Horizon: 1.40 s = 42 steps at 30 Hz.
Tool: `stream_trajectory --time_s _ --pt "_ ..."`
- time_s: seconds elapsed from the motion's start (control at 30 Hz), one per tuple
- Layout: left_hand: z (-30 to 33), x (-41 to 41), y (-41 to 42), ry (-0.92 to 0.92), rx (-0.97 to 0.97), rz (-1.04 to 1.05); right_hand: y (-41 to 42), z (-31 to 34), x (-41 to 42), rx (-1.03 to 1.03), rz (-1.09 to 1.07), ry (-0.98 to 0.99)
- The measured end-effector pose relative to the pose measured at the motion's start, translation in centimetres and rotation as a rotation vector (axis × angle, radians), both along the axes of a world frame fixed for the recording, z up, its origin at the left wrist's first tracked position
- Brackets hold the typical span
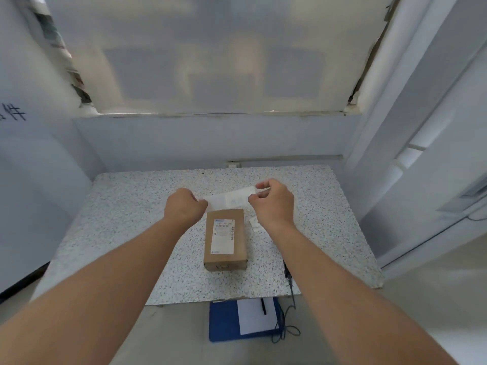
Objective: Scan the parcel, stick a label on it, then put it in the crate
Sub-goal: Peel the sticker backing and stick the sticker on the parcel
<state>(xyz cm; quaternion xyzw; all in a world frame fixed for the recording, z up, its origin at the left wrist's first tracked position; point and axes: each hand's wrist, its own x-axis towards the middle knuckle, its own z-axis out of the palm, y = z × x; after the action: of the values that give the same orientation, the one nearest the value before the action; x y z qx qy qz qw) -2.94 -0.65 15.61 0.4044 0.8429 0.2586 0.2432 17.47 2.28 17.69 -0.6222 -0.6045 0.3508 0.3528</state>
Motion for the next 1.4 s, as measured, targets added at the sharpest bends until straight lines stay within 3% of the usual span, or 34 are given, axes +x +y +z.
stream_trajectory --time_s 0.17,0.5,0.7,0.97,1.4 --pt "-4.4 -1.8 -1.0 0.025 -0.099 0.102 -0.1 -3.2 -0.8 -0.038 -0.027 -0.073" --pt "-11.8 -3.9 -1.3 -0.001 -0.2 0.011 -0.9 -10.2 -3.1 -0.106 -0.023 -0.099" --pt "-14.8 -4.6 -1.5 -0.037 -0.112 0.0 -1.3 -13.3 -4.1 -0.125 -0.022 -0.104" --pt "-12.8 -2.6 0.3 -0.555 0.027 -0.176 -2.0 -14.6 -5.4 0.014 -0.01 -0.137" --pt "-11.1 -1.0 2.7 -0.658 -0.039 -0.223 -1.8 -13.0 -5.7 0.166 0.114 -0.249"
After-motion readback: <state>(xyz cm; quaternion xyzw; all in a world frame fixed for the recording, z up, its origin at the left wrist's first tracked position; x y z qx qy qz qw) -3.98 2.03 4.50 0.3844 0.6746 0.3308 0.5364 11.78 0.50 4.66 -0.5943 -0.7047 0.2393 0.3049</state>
